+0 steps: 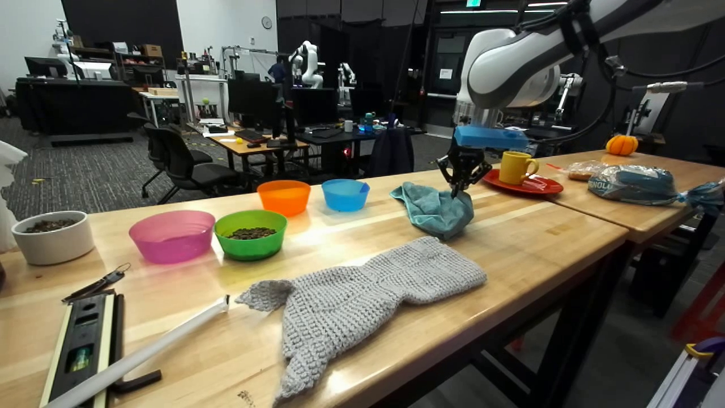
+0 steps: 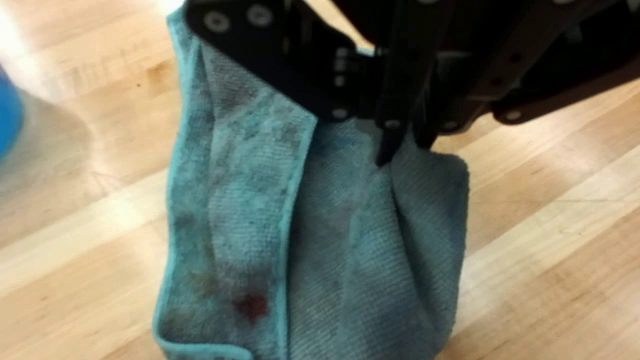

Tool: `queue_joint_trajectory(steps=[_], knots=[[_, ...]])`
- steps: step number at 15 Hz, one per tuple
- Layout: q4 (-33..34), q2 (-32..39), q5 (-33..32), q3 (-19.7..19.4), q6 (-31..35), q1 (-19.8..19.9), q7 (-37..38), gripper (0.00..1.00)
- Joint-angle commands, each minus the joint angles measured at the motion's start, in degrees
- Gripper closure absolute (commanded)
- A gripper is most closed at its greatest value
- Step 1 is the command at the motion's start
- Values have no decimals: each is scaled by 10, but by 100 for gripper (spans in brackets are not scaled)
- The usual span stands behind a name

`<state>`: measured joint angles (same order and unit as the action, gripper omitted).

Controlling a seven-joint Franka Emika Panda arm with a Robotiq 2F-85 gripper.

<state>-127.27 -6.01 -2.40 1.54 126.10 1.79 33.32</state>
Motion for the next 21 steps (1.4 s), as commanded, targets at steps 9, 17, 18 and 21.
queue_joint_trajectory(steps=[9,17,18,21], knots=[[-84,-75,-10,63,67,-40,19,98],[-120,-67,7,79,148,-52,-25,98],[-120,-61,8,78,162,-51,-32,98],[-115,-43,15,77,198,-54,-52,98]])
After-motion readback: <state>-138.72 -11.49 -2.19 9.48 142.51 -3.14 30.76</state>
